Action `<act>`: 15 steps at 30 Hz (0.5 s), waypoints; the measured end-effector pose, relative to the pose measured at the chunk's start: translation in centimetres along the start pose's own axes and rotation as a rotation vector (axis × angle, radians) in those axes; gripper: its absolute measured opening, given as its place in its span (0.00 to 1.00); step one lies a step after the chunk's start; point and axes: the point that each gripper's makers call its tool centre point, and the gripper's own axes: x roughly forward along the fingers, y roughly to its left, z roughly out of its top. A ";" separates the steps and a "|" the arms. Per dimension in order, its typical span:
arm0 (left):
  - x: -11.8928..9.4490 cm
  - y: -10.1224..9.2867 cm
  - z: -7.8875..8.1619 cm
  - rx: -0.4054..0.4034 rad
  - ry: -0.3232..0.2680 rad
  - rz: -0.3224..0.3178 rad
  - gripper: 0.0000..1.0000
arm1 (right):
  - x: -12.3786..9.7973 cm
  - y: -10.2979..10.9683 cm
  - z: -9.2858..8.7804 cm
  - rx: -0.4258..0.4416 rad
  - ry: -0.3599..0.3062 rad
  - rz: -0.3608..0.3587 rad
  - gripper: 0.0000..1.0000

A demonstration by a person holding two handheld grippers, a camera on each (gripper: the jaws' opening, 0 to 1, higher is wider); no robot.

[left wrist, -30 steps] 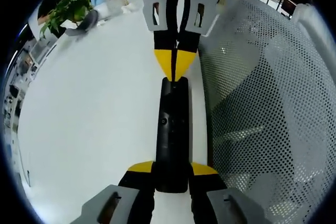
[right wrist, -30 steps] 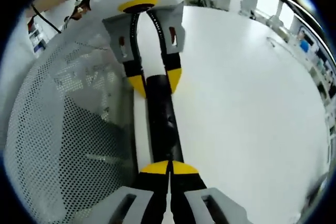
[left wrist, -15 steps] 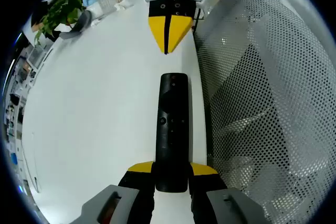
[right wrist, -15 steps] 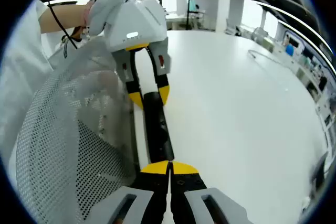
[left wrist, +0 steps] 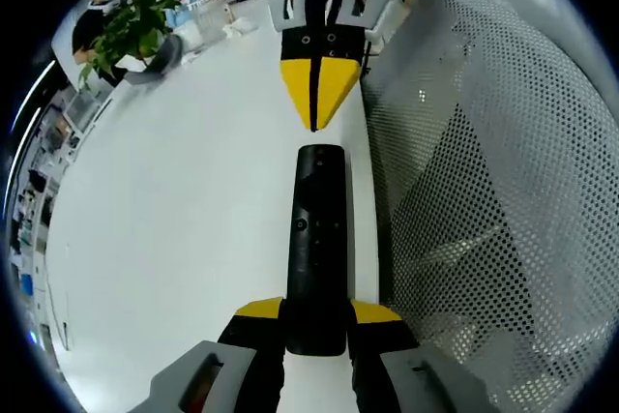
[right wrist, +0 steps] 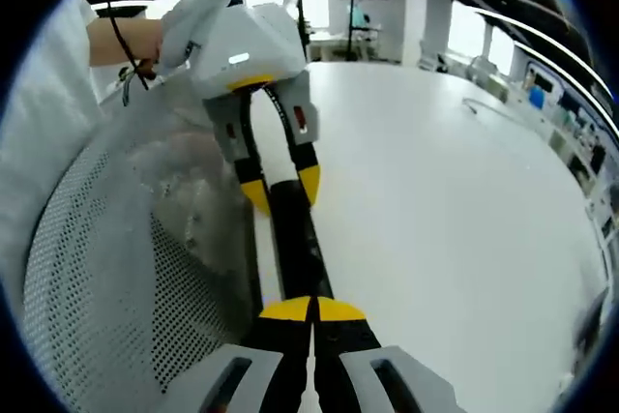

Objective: Press the specified remote control buttons in sequence, fully releasing each button before pressing the next.

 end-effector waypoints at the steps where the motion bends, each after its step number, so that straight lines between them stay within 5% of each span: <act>1: 0.0 0.0 0.0 -0.010 -0.010 -0.001 0.24 | 0.3 0.0 -0.2 -0.019 0.026 0.001 0.00; 15: 0.3 0.1 0.4 -0.026 -0.045 -0.042 0.24 | 1.5 -0.2 -1.5 -0.083 0.130 -0.007 0.00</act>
